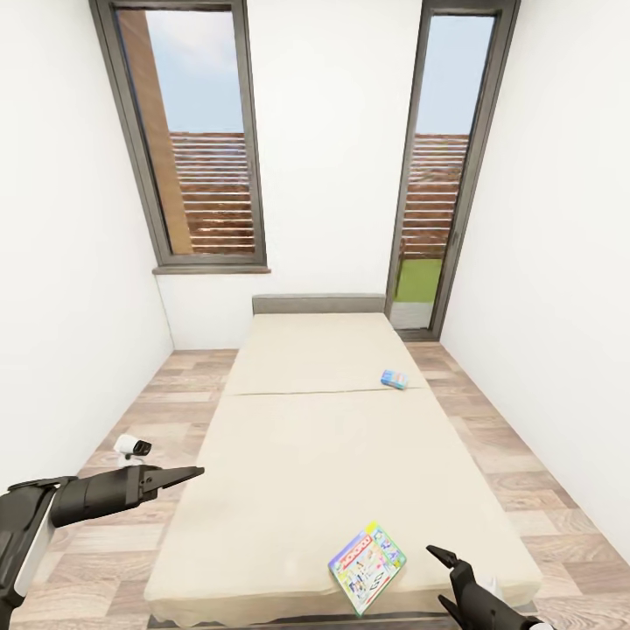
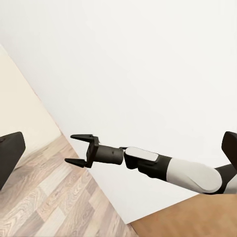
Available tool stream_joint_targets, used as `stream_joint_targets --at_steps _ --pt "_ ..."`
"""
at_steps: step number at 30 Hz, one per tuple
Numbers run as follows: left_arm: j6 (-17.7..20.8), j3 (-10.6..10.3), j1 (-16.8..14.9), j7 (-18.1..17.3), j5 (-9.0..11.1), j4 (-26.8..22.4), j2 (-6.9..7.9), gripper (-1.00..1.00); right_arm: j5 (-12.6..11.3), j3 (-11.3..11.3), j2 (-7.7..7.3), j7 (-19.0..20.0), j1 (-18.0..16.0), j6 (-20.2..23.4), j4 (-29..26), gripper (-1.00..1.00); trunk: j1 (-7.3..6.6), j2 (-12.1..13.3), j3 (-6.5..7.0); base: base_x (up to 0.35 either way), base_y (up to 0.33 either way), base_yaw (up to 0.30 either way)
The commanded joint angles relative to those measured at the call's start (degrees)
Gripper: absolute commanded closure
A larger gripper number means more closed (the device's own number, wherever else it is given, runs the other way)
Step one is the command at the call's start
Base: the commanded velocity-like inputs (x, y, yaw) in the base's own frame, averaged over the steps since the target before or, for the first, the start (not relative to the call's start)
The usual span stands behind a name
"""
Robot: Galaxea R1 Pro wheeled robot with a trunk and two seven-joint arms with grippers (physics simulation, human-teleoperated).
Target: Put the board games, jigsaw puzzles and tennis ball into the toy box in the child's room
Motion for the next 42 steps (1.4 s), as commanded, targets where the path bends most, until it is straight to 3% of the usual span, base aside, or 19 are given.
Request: stream_joint_targets --at_steps 1,7,20,29,34,42 --pt "0.6 0.0 0.0 -0.2 0.0 0.0 0.02 -1.00 -0.1 -0.3 0.03 0.1 -0.1 0.4 0.0 -1.00 0.23 -0.5 -0.26 0.000 0.000 0.000" --pt "0.5 0.0 0.0 -0.2 0.0 0.0 0.02 -1.00 -0.1 -0.3 0.03 0.1 -0.1 0.3 0.0 -1.00 1.55 -2.9 -1.34 0.000 0.000 0.000" --pt "0.5 0.0 0.0 -0.2 0.0 0.0 0.10 -1.00 -0.6 -0.3 0.08 -0.3 -0.1 0.4 1.3 -1.00 1.99 -3.7 -1.70 0.000 0.000 0.000" --pt "0.6 0.1 0.0 -0.2 0.0 0.0 0.10 -1.00 -6.0 -0.4 -0.03 -0.1 -0.1 0.1 7.2 -1.00 3.97 -7.3 -3.32 0.000 0.000 0.000" --pt "0.6 0.1 0.0 -0.2 0.0 0.0 0.10 -1.00 -6.6 -0.3 0.01 -0.3 -0.1 0.0 7.6 -1.00 5.07 -9.3 -4.21 0.000 0.000 0.000" --pt "0.5 0.1 0.0 -0.2 0.1 0.0 0.19 -1.00 -6.7 -0.3 -0.03 -0.4 -0.1 -0.2 7.7 -1.00 5.07 -9.3 -4.21 0.000 0.000 0.000"
